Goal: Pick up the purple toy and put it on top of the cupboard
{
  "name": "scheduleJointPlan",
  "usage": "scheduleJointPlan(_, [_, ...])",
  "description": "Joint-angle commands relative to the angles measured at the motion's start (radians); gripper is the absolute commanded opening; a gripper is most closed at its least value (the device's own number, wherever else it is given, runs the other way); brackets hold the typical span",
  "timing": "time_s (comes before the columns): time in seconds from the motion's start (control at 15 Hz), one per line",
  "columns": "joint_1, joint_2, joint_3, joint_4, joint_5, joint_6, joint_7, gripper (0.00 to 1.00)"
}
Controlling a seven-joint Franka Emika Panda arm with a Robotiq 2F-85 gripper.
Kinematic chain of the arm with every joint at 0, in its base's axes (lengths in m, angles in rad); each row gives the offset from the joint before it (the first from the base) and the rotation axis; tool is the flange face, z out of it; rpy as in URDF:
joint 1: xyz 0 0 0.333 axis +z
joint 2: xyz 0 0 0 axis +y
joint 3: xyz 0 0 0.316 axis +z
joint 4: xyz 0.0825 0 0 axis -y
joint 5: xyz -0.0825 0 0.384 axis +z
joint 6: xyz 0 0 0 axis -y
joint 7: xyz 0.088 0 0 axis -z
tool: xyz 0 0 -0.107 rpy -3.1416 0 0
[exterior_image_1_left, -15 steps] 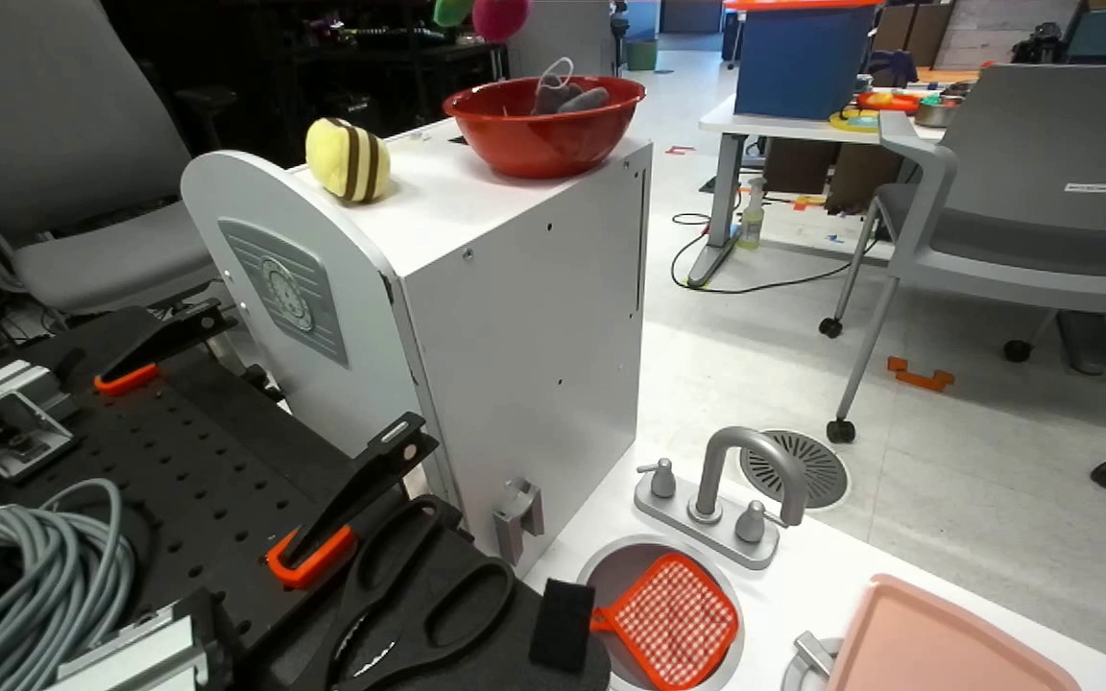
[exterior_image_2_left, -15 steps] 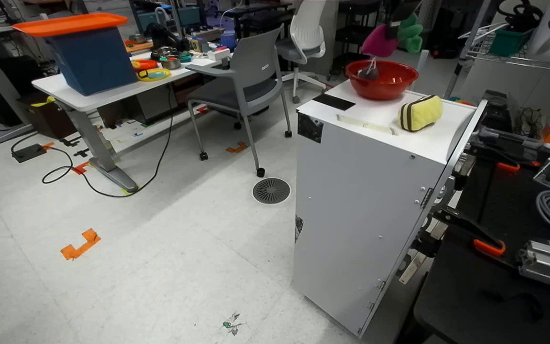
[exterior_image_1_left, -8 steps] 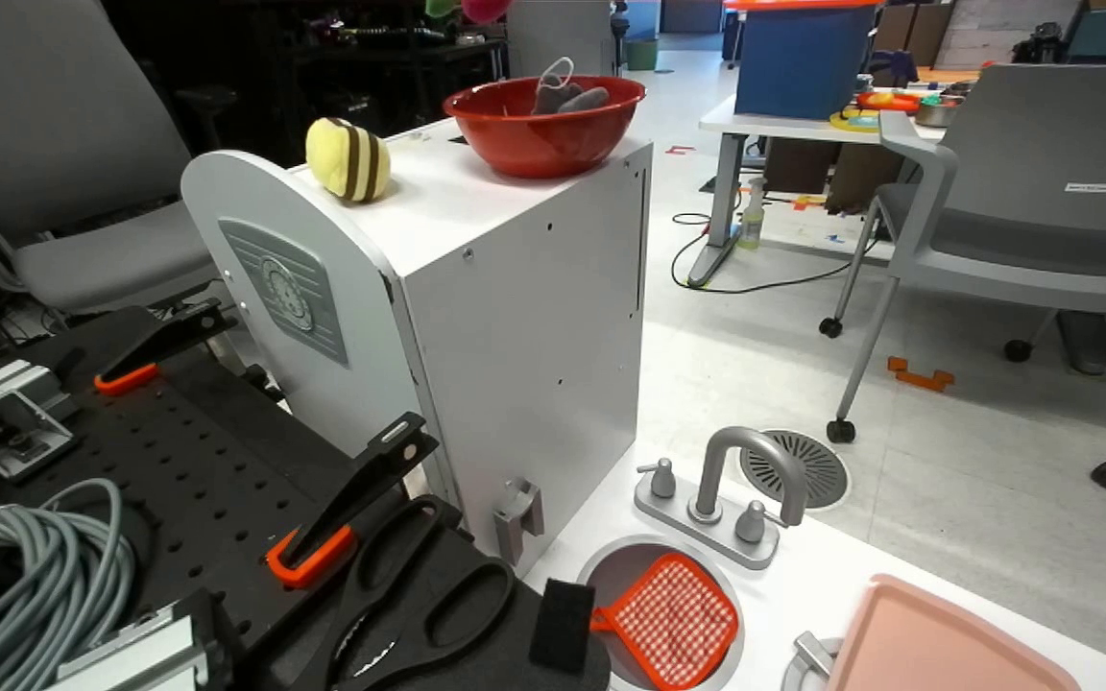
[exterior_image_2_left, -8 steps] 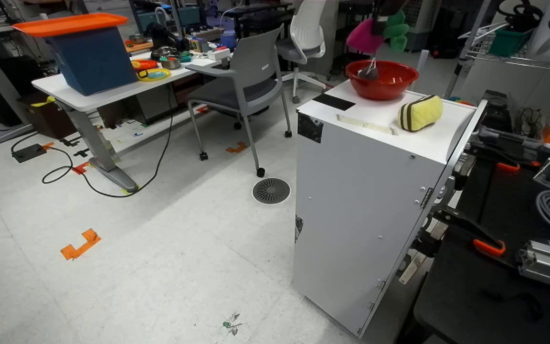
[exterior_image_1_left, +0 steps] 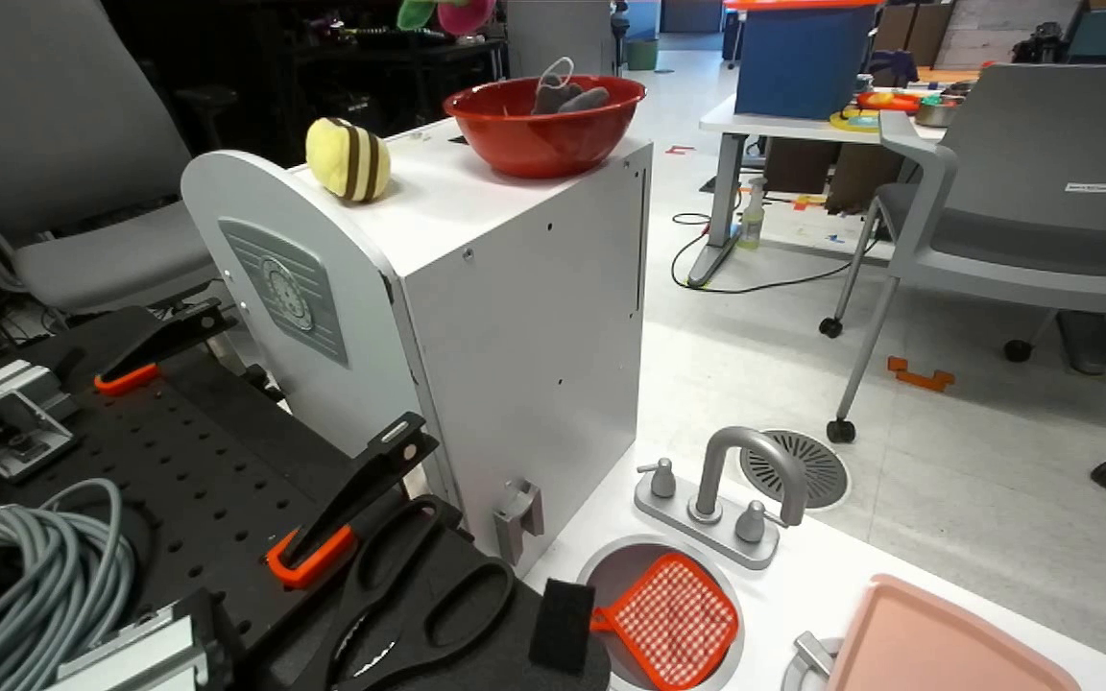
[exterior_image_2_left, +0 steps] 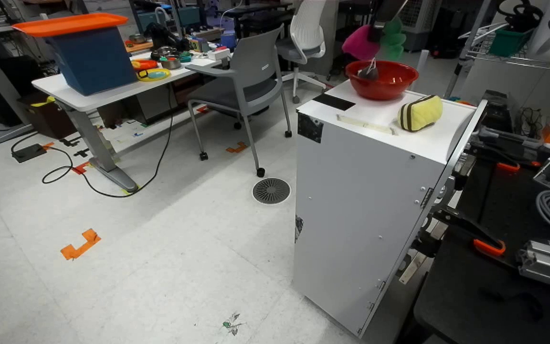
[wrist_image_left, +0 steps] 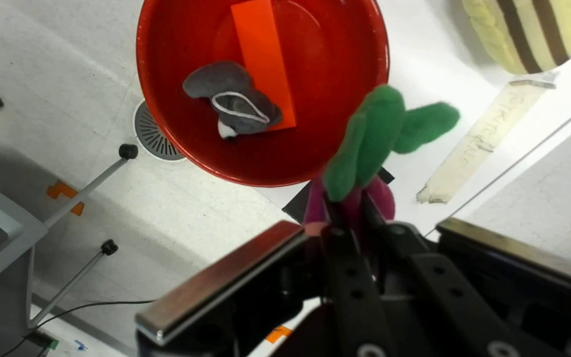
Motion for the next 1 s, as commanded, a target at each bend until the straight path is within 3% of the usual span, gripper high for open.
scheduleJointPlan(0.0, [-0.005, -0.005, 0.021, -0.001, 0.033, 0.043, -0.134, 0.02])
scheduleJointPlan(0.27, [0.002, 0.016, 0.045, 0.027, 0.067, 0.056, -0.268, 0.02])
scheduleJointPlan(0.6, [0.007, 0.033, 0.06, 0.05, 0.077, 0.017, -0.291, 0.02])
scheduleJointPlan(0.67, [0.006, 0.034, 0.061, 0.049, 0.073, 0.018, -0.289, 0.15])
scheduleJointPlan(0.73, [0.006, 0.035, 0.06, 0.047, 0.065, 0.016, -0.282, 0.35])
scheduleJointPlan(0.93, [0.007, 0.034, 0.058, 0.042, 0.053, 0.012, -0.27, 0.55])
